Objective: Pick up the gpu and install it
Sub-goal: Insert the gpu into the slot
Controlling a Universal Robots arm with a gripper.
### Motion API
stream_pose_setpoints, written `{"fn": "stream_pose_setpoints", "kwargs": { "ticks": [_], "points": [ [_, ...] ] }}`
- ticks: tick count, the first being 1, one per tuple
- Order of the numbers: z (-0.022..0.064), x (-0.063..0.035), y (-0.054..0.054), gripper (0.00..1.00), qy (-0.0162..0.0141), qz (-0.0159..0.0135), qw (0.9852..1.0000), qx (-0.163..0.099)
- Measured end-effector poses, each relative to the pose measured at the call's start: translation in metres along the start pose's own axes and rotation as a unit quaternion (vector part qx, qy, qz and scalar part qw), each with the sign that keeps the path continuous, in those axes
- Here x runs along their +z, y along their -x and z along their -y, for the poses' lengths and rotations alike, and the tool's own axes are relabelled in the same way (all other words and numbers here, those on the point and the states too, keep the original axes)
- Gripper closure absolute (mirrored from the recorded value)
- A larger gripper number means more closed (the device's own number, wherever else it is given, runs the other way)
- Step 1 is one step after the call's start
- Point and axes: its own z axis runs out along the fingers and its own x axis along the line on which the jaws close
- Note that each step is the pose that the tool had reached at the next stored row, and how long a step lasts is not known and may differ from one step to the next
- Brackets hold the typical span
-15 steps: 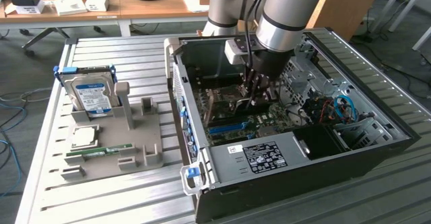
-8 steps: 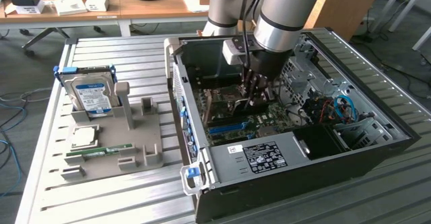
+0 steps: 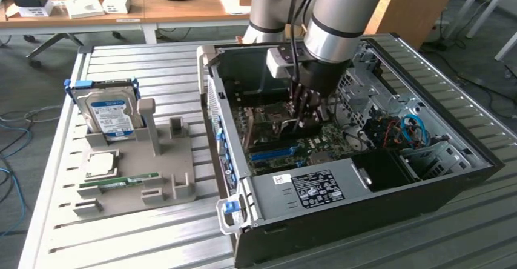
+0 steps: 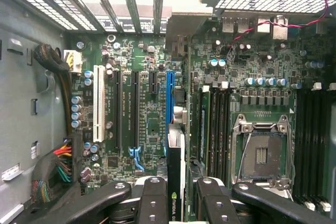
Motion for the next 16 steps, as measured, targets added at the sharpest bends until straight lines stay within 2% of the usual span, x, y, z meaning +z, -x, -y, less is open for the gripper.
{"fn": "stream_pose_setpoints", "kwargs": {
  "ticks": [5,16],
  "points": [
    [0.0000,0.0004,-0.0005,0.74,0.0000,-0.0002,1.0000,0.000],
    [-0.0001,0.0094,-0.0010,0.74,0.0000,-0.0003,1.0000,0.000]
  ]
}}
